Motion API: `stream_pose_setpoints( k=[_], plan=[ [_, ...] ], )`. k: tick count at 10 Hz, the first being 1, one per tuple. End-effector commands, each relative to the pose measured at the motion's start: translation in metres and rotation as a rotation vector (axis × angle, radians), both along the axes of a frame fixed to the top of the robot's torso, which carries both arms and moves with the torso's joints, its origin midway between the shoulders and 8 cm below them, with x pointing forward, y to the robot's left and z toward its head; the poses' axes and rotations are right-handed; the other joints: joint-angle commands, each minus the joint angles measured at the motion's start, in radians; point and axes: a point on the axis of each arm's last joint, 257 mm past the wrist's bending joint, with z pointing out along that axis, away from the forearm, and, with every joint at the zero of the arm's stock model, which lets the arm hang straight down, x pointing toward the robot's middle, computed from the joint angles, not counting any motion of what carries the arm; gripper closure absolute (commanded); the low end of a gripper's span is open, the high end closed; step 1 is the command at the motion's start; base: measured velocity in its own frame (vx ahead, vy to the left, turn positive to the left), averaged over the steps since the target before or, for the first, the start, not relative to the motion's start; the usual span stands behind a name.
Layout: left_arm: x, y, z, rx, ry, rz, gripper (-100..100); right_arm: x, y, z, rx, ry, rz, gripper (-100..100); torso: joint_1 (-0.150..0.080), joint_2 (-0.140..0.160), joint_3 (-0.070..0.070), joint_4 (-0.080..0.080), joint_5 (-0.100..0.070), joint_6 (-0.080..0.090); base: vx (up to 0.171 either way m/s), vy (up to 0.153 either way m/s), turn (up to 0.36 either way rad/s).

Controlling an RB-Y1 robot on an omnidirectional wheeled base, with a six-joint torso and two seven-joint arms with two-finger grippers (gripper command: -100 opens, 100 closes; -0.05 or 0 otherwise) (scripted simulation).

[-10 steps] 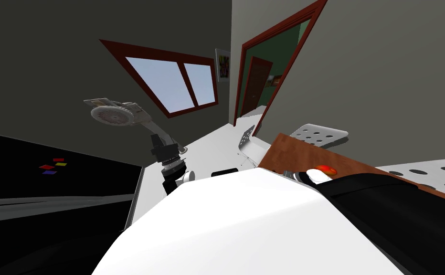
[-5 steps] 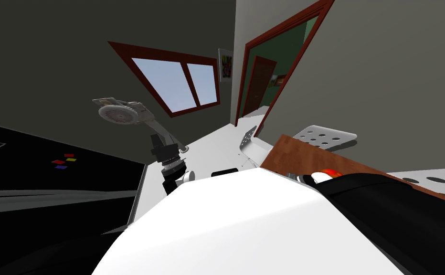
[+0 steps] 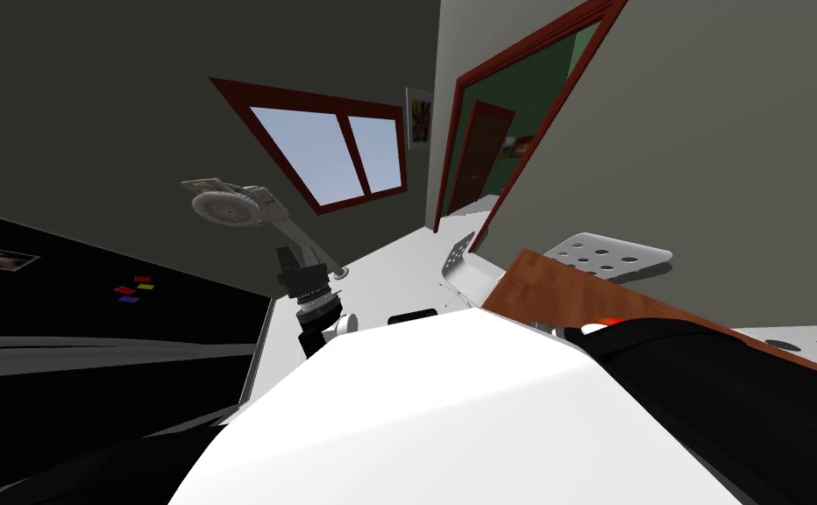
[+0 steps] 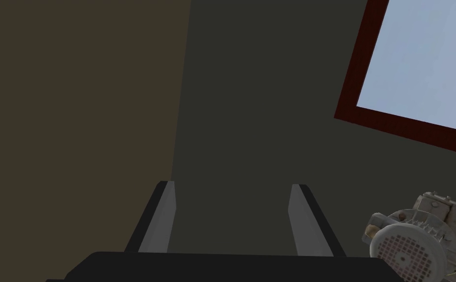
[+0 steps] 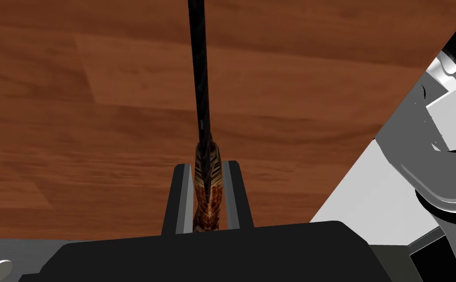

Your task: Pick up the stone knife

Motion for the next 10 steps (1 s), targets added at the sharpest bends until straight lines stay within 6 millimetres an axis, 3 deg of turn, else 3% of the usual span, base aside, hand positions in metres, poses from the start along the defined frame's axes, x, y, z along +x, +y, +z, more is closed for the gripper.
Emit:
stream_pose_setpoints(
  k=[1, 2, 4, 5, 7, 8, 9, 10],
  plan=[
    [0.0, 0.0, 0.0, 0.0, 0.0, 0.0, 0, 0.003, 0.001, 0.002, 0.008, -0.014, -0.012, 100, 0.0, 0.0, 0.0, 0.0, 0.0, 0.0, 0.0, 0.0, 0.0],
    [0.0, 0.0, 0.0, 0.0, 0.0, 0.0, 0, -0.015, -0.002, 0.002, -0.006, 0.008, -0.003, 100, 0.0, 0.0, 0.0, 0.0, 0.0, 0.0, 0.011, 0.001, 0.1],
    [0.0, 0.0, 0.0, 0.0, 0.0, 0.0, 0, -0.008, 0.001, 0.004, 0.009, -0.015, -0.025, 100, 0.0, 0.0, 0.0, 0.0, 0.0, 0.0, 0.008, -0.001, 0.019],
    [0.0, 0.0, 0.0, 0.0, 0.0, 0.0, 0, -0.027, -0.001, 0.005, -0.005, 0.01, -0.016, 100, 0.0, 0.0, 0.0, 0.0, 0.0, 0.0, 0.013, 0.002, 0.094],
    [0.0, 0.0, 0.0, 0.0, 0.0, 0.0, 0, -0.02, 0.001, 0.006, 0.01, -0.015, -0.04, 100, 0.0, 0.0, 0.0, 0.0, 0.0, 0.0, 0.008, -0.001, 0.021],
    [0.0, 0.0, 0.0, 0.0, 0.0, 0.0, 0, -0.039, -0.001, 0.007, -0.003, 0.012, -0.033, 100, 0.0, 0.0, 0.0, 0.0, 0.0, 0.001, 0.014, 0.002, 0.105],
    [0.0, 0.0, 0.0, 0.0, 0.0, 0.0, 0, -0.034, 0.001, 0.009, 0.009, -0.009, -0.055, 100, 0.0, 0.0, 0.0, 0.0, 0.0, 0.001, 0.011, -0.003, 0.042],
    [0.0, 0.0, 0.0, 0.0, 0.0, 0.0, 0, -0.055, -0.001, 0.009, -0.007, 0.026, -0.044, 100, 0.0, 0.0, 0.0, 0.0, 0.0, 0.0, 0.016, 0.001, 0.094]
  ],
)
